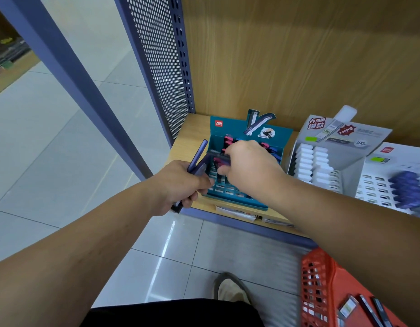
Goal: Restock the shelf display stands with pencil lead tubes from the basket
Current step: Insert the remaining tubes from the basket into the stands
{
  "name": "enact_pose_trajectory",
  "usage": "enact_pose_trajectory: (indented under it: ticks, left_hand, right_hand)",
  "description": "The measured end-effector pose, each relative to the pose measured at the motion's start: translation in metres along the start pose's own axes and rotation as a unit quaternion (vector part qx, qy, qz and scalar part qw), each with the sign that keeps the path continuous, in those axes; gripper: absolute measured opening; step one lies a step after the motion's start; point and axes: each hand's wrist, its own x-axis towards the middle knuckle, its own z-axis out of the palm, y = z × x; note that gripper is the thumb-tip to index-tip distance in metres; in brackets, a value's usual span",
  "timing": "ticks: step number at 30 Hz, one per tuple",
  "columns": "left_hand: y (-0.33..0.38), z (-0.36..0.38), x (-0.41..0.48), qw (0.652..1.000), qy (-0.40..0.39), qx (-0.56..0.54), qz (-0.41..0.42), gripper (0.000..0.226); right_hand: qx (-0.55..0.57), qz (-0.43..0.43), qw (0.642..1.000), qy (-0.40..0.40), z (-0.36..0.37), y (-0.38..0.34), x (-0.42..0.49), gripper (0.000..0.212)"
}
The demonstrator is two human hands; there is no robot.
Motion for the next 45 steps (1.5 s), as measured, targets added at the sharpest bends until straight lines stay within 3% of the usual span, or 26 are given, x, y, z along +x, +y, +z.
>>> enact_pose_trajectory:
  ticks: [3,5,8,9,13,16,20,27,34,40,45]
  left_hand:
    - [0.002,-0.002,-0.004,1.000,-0.025,-0.008,0.009,0.020]
    - [0.007,-0.001,-0.013,0.999,-0.047,-0.004,0.023,0.025]
    - [0.023,0.008,-0.032,0.996,-0.084,-0.009,0.039,0.033]
    - [0.029,0.013,-0.038,0.994,-0.098,-0.025,0.040,0.034]
    - [0.057,0.040,-0.055,0.984,-0.148,-0.095,0.041,0.040]
    - [0.075,0.072,-0.064,0.980,-0.185,-0.065,0.041,0.051]
    - [0.099,0.116,-0.074,0.967,-0.251,-0.024,0.020,0.068]
    - [0.123,0.170,-0.060,0.949,-0.313,-0.034,-0.035,0.086]
    - [0.146,0.219,-0.052,0.950,-0.312,-0.005,-0.027,0.091]
    - [0.162,0.275,-0.042,0.952,-0.306,0.031,-0.003,0.094]
    - [0.175,0.314,-0.059,0.926,-0.370,0.079,0.005,0.081]
  right_hand:
    - [0.161,0.018,0.987,0.025,-0.016,0.007,-0.012,0.036]
    - [0.287,0.053,0.956,0.023,-0.030,0.014,-0.027,0.042]
    - [0.512,0.136,0.843,-0.091,-0.054,0.034,-0.054,0.047]
    - [0.546,0.144,0.817,-0.119,-0.062,0.044,-0.065,0.047]
    - [0.585,0.156,0.782,-0.150,-0.092,0.076,-0.107,0.038]
    - [0.619,0.171,0.751,-0.153,-0.114,0.095,-0.137,0.046]
    - [0.613,0.196,0.752,-0.138,-0.135,0.124,-0.167,0.064]
    - [0.629,0.212,0.744,-0.082,-0.144,0.177,-0.181,0.042]
    - [0.635,0.190,0.747,-0.041,-0.146,0.212,-0.176,0.048]
    - [0.624,0.141,0.769,-0.005,-0.136,0.258,-0.193,0.027]
    - [0.630,0.161,0.760,0.018,-0.132,0.296,-0.223,0.029]
